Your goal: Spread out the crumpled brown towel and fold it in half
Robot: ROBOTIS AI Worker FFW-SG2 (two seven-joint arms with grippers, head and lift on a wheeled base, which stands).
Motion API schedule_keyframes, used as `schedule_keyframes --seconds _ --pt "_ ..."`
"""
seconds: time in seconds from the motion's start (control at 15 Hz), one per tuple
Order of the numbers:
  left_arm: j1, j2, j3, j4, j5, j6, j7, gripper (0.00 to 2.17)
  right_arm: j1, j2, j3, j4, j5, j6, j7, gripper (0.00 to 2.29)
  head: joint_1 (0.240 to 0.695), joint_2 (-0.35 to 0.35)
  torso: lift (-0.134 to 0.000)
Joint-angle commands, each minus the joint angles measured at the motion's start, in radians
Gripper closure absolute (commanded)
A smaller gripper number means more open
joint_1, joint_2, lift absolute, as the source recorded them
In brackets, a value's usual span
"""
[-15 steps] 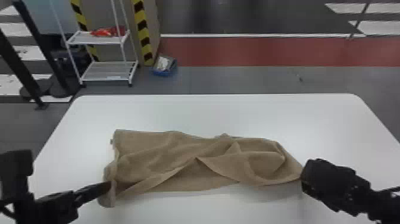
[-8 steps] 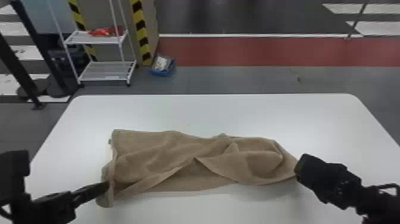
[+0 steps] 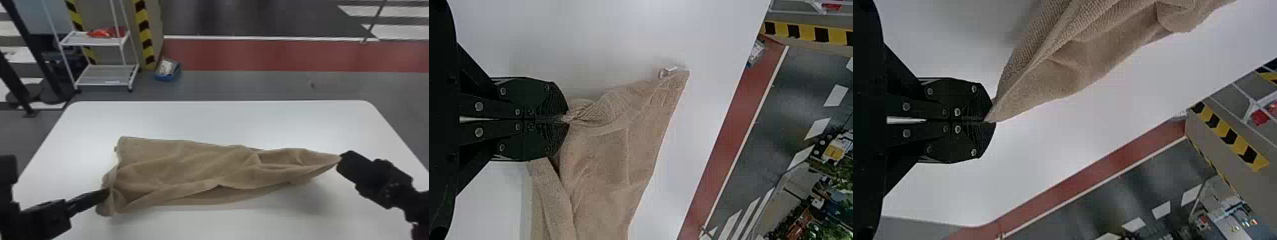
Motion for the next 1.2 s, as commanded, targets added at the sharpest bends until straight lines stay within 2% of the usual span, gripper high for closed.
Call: schedule_keyframes --seconds 0.0,0.07,0.13,0.2,0.27,0.53,0.67,0.73,0.87,0.93,1.07,1.13 --pt "-0.042 -0.006 0.000 0.012 0.017 0.072 0.026 1.70 0.000 -0.007 -0.069 -0.019 -0.003 -0.049 -0.011 1.15 0.695 -0.047 -0.125" --pt "-0.046 -0.006 -0.003 0.025 0.017 0.072 0.072 1.04 0.001 -0.013 -0.090 -0.025 -0.003 -0.052 -0.002 1.15 0.695 -0.062 -0.125" --pt "-0.063 -0.006 0.000 0.052 0.005 0.069 0.096 0.16 0.003 -0.024 -0.115 -0.022 -0.005 -0.055 0.006 1.15 0.695 -0.077 -0.125" --pt "-0.084 -0.006 0.011 0.078 -0.017 0.069 0.110 0.00 0.009 -0.030 -0.141 -0.019 -0.012 -0.065 0.007 1.15 0.695 -0.092 -0.125" --pt "-0.103 -0.006 0.034 0.097 -0.029 0.069 0.111 0.00 0.010 -0.031 -0.169 -0.017 -0.029 -0.071 0.012 1.15 0.695 -0.099 -0.125" --pt "-0.130 -0.006 0.087 0.111 -0.084 0.072 0.087 0.03 0.017 -0.037 -0.183 -0.017 -0.032 -0.071 0.027 1.15 0.695 -0.091 -0.125" --pt "-0.092 -0.006 0.107 0.065 -0.086 0.069 -0.010 0.03 0.015 -0.037 -0.176 -0.017 -0.032 -0.068 0.027 1.15 0.695 -0.080 -0.125" --pt "-0.052 -0.006 0.101 0.025 -0.102 0.041 -0.097 0.08 0.015 -0.036 -0.175 -0.017 -0.032 -0.068 0.032 1.15 0.695 -0.081 -0.125" --pt "0.008 -0.006 0.077 -0.020 -0.193 -0.057 -0.306 0.15 0.017 -0.036 -0.169 -0.019 -0.034 -0.068 0.032 1.15 0.695 -0.109 -0.125" --pt "0.051 -0.006 0.046 -0.040 -0.259 -0.161 -0.361 0.15 0.018 -0.037 -0.167 -0.019 -0.038 -0.068 0.032 1.15 0.695 -0.122 -0.125" --pt "0.159 -0.006 -0.035 -0.089 -0.340 -0.351 -0.379 0.12 0.021 -0.037 -0.167 -0.017 -0.045 -0.068 0.033 1.15 0.695 -0.134 -0.125" --pt "0.202 -0.006 -0.077 -0.098 -0.409 -0.496 -0.379 0.13 0.021 -0.037 -0.169 -0.016 -0.052 -0.071 0.035 1.15 0.695 -0.136 -0.125"
